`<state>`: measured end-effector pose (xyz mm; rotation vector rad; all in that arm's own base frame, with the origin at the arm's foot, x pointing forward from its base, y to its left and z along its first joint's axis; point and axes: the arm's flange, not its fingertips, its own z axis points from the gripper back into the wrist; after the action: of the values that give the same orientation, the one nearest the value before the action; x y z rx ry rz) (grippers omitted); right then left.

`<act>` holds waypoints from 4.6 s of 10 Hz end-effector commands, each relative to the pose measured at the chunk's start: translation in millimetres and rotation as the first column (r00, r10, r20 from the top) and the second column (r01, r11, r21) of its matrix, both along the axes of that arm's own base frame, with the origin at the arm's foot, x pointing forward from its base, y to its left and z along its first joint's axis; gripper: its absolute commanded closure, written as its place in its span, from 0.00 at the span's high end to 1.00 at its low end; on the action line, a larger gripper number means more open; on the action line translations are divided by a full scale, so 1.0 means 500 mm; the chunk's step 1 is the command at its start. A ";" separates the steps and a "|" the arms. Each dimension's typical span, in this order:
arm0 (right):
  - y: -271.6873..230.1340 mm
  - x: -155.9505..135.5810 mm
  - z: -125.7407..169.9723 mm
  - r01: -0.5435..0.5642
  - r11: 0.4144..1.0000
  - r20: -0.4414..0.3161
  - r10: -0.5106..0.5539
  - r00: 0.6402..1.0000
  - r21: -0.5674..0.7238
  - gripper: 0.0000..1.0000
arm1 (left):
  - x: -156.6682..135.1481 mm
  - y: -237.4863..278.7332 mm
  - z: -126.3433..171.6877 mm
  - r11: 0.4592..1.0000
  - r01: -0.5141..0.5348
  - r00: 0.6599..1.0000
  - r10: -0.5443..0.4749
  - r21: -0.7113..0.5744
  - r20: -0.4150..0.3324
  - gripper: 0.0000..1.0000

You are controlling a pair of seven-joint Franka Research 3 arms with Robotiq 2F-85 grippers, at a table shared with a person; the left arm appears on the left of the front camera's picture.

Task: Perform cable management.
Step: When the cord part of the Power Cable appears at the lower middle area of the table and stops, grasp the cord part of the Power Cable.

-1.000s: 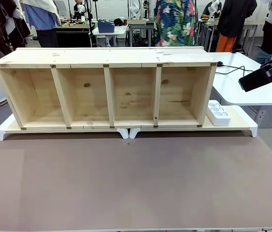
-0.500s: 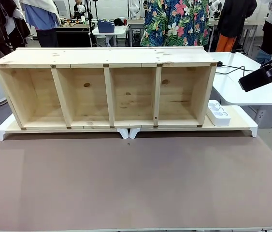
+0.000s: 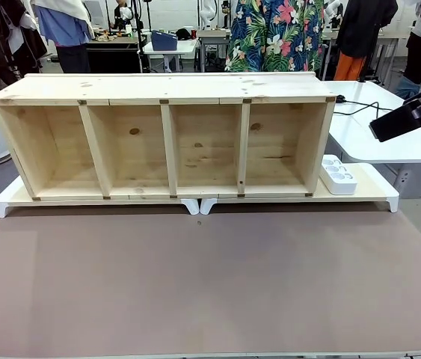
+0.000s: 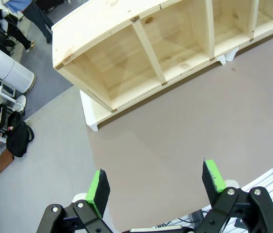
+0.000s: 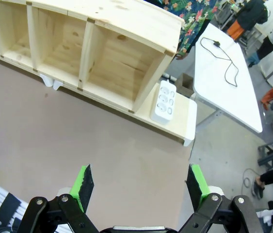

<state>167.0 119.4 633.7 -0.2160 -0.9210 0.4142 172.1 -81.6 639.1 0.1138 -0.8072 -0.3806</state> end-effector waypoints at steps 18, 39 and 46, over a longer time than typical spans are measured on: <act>0.000 0.003 0.000 0.001 1.000 -0.001 -0.001 1.000 -0.007 1.00 | 0.004 -0.001 0.002 1.000 0.005 1.000 -0.005 0.002 0.008 1.00; 0.000 0.003 0.000 0.001 1.000 -0.001 -0.001 1.000 -0.007 1.00 | 0.004 -0.001 0.002 1.000 0.005 1.000 -0.005 0.002 0.008 1.00; 0.000 0.003 0.000 0.001 1.000 -0.001 -0.001 1.000 -0.007 1.00 | 0.004 -0.001 0.002 1.000 0.005 1.000 -0.005 0.002 0.008 1.00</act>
<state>167.0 119.4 633.7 -0.2160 -0.9210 0.4142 172.1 -81.6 639.1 0.1139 -0.8072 -0.3806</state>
